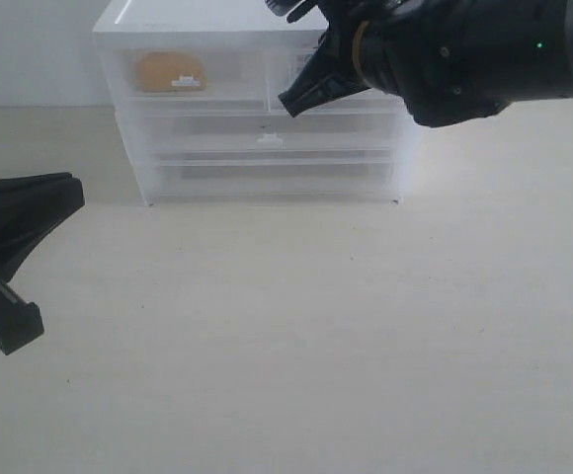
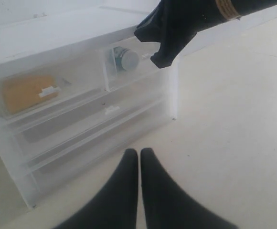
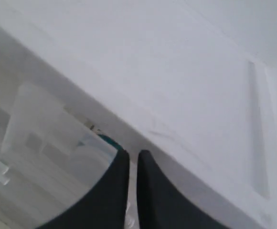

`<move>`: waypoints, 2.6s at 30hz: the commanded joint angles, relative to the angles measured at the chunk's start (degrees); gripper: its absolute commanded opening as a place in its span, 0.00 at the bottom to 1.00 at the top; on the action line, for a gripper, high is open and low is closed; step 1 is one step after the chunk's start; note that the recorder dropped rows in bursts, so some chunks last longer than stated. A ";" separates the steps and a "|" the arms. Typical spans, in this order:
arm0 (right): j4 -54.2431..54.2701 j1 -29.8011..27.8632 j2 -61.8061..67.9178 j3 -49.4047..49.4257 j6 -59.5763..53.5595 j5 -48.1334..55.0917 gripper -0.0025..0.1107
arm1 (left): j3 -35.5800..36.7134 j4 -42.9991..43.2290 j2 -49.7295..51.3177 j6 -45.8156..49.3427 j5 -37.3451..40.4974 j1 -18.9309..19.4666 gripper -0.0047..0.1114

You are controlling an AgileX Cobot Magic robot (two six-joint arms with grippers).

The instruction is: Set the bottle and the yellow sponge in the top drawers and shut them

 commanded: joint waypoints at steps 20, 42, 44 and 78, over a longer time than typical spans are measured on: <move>0.01 -10.96 -9.20 8.27 6.42 -32.73 0.08 | 0.25 -0.60 0.33 -0.51 -0.76 -0.16 0.07; 0.01 -9.17 5.11 -4.41 7.66 -12.24 0.08 | 0.25 -0.60 0.33 -0.51 -0.76 -0.16 0.07; 0.01 -9.17 5.11 -4.56 8.86 -12.45 0.08 | 0.25 -0.60 0.33 -0.51 -0.76 -0.16 0.07; 77.76 -9.17 -91.47 69.81 -59.59 -19.56 0.08 | 0.25 -0.60 0.33 -0.51 -0.76 -0.16 0.07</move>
